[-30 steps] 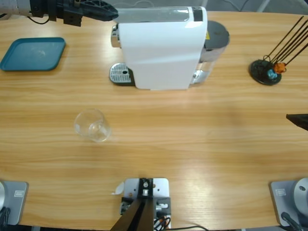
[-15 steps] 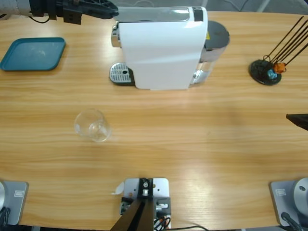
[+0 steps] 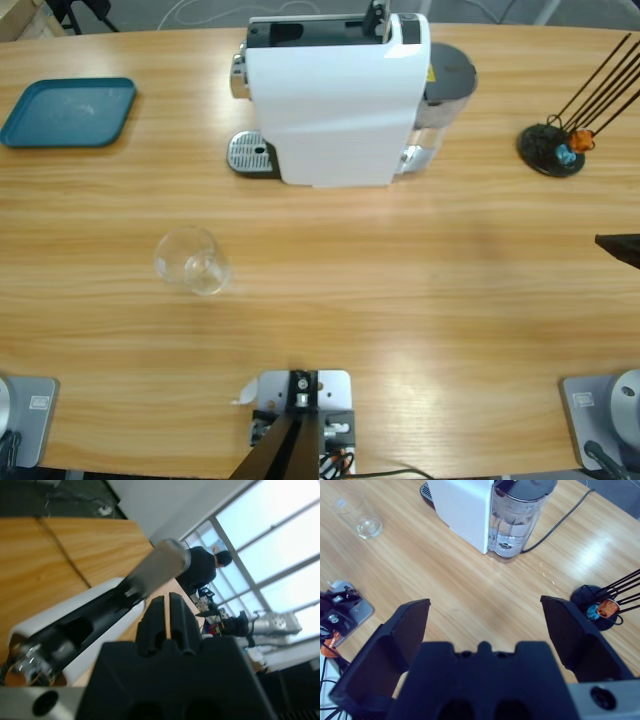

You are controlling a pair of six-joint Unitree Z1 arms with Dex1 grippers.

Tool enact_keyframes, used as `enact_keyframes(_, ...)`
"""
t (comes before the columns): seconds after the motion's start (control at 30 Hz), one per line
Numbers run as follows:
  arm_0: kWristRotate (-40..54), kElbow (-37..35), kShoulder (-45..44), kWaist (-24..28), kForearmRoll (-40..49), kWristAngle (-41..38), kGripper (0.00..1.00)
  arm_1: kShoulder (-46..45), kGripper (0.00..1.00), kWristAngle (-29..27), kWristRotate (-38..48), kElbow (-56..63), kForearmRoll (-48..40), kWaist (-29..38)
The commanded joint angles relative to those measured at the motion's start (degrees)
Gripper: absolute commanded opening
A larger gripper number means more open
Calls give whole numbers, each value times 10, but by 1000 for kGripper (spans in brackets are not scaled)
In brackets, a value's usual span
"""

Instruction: Pour coffee

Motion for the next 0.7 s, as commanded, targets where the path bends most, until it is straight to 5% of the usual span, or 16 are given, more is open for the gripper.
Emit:
enact_keyframes(0.03, 274, 12, -101, -51, 130, 173, 605, 16, 977, -100, 37, 24, -19, -17)
enact_keyframes(0.2, 409, 57, -161, -63, 237, 283, 621, 8, 977, -110, 40, 31, -31, -123)
enact_keyframes(0.37, 545, 130, -212, -98, 294, 356, 774, 44, 954, -110, 58, 92, -125, -235)
enact_keyframes(0.43, 550, 164, -240, -112, 294, 393, 945, 65, 931, -110, 71, 110, -167, -259)
enact_keyframes(0.7, 462, 294, -317, -123, 281, 430, 1000, 168, 844, -112, 118, 213, -368, -289)
